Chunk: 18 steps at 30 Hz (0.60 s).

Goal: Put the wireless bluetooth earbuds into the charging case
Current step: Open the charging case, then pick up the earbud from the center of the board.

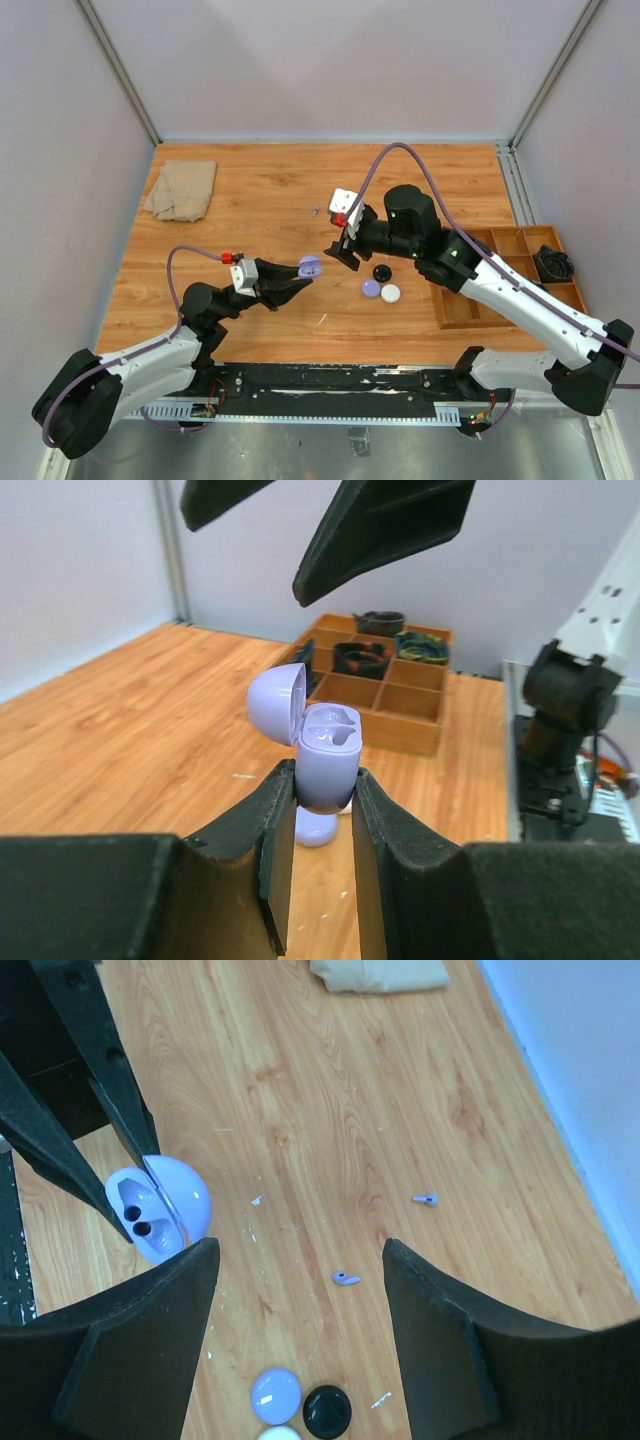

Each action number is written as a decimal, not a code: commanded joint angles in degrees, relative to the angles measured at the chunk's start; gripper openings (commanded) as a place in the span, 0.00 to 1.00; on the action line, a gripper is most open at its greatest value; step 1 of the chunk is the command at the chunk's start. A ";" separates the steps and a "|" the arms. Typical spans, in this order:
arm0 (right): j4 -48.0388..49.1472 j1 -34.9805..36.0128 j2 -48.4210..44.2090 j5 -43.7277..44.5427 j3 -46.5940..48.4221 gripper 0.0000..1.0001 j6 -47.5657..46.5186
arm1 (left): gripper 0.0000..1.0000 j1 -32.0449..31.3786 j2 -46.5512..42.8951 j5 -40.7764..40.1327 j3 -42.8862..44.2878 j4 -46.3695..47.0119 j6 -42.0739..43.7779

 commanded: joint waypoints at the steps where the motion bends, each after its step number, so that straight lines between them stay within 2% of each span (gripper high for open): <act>1: -2.86 -2.82 3.45 3.19 2.32 0.67 3.88 | 0.00 0.02 -0.42 -9.12 -1.47 0.84 8.75; 6: -2.99 -6.03 7.80 1.17 2.00 0.67 4.64 | 0.00 2.24 2.94 -12.13 -3.46 7.36 9.23; 14: -2.16 -11.98 16.80 -4.36 2.09 0.67 2.86 | 0.00 8.56 8.03 -8.16 -6.45 19.10 6.27; 18: -1.82 -13.98 23.73 -5.87 4.27 0.66 3.02 | 0.00 9.25 9.46 -7.35 -7.17 20.24 6.67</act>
